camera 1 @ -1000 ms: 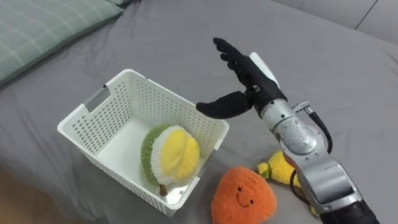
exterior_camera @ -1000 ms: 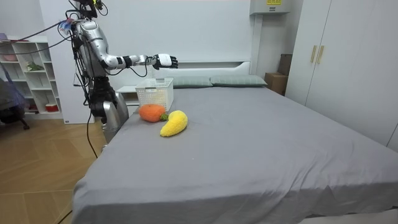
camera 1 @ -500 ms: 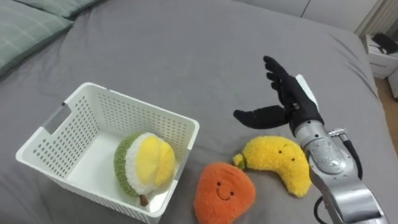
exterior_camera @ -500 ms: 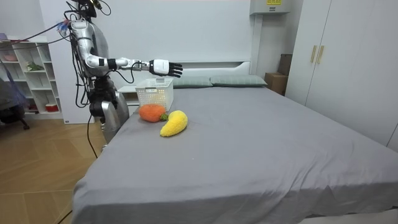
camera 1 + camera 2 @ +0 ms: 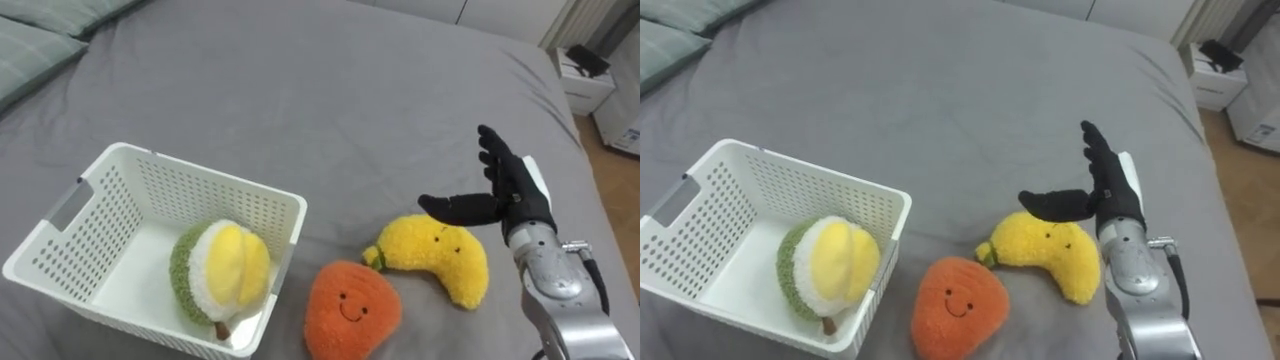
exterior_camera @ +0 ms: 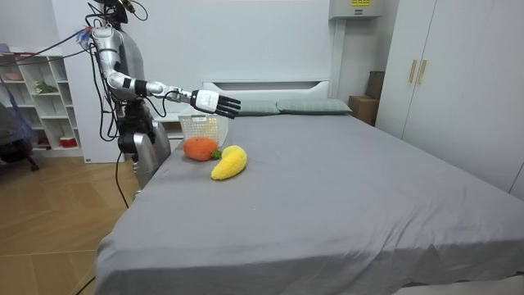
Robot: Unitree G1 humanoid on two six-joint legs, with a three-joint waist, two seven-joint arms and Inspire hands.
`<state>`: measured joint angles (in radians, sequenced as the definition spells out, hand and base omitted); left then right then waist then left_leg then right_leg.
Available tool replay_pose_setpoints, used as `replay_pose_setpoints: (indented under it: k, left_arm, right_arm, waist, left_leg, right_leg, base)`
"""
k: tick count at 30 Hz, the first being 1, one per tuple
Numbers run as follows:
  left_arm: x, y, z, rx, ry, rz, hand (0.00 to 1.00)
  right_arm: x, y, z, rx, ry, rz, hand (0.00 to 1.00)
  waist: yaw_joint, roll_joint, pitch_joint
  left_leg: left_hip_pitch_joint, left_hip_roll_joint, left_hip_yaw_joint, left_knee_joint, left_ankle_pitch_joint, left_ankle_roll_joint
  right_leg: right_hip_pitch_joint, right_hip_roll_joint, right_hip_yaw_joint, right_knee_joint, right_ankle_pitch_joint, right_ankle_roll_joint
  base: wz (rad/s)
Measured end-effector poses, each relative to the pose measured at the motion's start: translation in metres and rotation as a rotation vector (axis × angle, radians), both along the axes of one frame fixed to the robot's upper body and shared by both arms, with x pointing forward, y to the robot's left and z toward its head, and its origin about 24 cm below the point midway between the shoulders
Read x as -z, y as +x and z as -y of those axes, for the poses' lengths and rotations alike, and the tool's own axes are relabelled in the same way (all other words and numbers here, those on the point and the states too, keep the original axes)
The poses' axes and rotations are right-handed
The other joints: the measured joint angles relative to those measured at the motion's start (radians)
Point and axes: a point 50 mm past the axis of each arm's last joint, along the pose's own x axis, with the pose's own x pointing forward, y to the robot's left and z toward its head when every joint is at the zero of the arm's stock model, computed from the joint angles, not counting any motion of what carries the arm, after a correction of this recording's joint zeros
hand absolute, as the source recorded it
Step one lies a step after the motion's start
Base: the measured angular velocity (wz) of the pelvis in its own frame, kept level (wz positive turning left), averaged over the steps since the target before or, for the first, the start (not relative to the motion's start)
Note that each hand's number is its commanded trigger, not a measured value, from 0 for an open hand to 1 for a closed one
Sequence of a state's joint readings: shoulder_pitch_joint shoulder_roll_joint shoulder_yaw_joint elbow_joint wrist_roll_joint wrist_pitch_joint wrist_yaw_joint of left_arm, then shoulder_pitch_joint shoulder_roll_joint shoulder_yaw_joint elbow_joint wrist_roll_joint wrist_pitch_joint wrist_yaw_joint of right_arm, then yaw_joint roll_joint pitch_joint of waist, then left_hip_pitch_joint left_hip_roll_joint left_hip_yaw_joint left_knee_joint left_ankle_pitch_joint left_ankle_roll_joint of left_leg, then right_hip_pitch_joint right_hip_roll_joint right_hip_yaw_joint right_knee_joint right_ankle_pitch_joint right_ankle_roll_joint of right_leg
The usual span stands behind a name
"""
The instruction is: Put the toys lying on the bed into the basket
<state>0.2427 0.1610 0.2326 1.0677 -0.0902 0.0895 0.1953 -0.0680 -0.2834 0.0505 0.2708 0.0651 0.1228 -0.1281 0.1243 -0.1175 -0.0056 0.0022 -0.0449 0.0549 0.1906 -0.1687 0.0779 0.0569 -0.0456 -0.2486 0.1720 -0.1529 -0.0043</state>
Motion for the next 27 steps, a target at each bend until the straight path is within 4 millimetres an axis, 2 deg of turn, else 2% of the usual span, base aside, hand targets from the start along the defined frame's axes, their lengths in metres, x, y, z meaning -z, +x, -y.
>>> replay_pose_setpoints:
  k: [6, 13, 16, 22, 25, 27]
  left_arm:
    - [-0.004, 0.010, -0.007, 0.017, 0.020, 0.025, 0.00]
    - [-0.004, 0.030, -0.006, 0.013, 0.004, 0.080, 0.00]
    - [-0.005, 0.045, -0.004, 0.015, -0.012, 0.126, 0.00]
    - [-0.008, 0.055, -0.006, 0.045, -0.004, 0.161, 0.00]
    - [-0.007, 0.058, -0.003, 0.018, -0.023, 0.174, 0.00]
    - [-0.006, 0.055, -0.004, 0.004, -0.026, 0.167, 0.00]
  right_arm:
    - [0.024, -0.010, 0.013, 0.040, -0.029, -0.115, 0.00]
    - [0.044, -0.012, 0.029, 0.117, -0.063, -0.227, 0.00]
    - [0.041, -0.002, 0.034, 0.149, -0.090, -0.227, 0.00]
    - [0.038, 0.008, 0.039, 0.174, -0.126, -0.208, 0.00]
    - [0.036, 0.010, 0.054, 0.217, -0.168, -0.229, 0.00]
    - [0.035, 0.010, 0.057, 0.224, -0.183, -0.236, 0.00]
  waist:
    - [0.010, -0.013, -0.0010]
    - [0.012, -0.015, 0.0113]
    - [0.013, -0.007, 0.0188]
    - [0.011, -0.004, 0.0201]
    - [0.021, 0.006, 0.0220]
    - [0.021, 0.012, 0.0219]
  left_leg:
    - [-0.035, 0.001, 0.000, 0.017, -0.005, 0.002]
    - [-0.119, 0.003, 0.006, 0.054, -0.011, 0.012]
    - [-0.176, 0.006, 0.015, 0.076, -0.011, 0.017]
    - [-0.220, 0.004, 0.008, 0.081, -0.009, 0.020]
    - [-0.247, 0.001, -0.003, 0.092, -0.007, 0.021]
    - [-0.258, 0.001, -0.004, 0.093, -0.007, 0.021]
  right_leg:
    - [-0.024, 0.001, 0.000, 0.003, 0.002, 0.000]
    - [-0.093, 0.002, 0.003, 0.006, 0.018, 0.005]
    - [-0.147, 0.003, 0.003, 0.015, 0.028, 0.006]
    - [-0.188, 0.003, -0.002, 0.013, 0.032, 0.008]
    - [-0.212, 0.003, -0.004, 0.014, 0.032, 0.008]
    - [-0.222, 0.003, -0.004, 0.014, 0.032, 0.008]
  base:
    - [0.00]
    - [-0.02]
    - [-0.07]
    - [0.02]
    - [0.10]
    - [0.00]
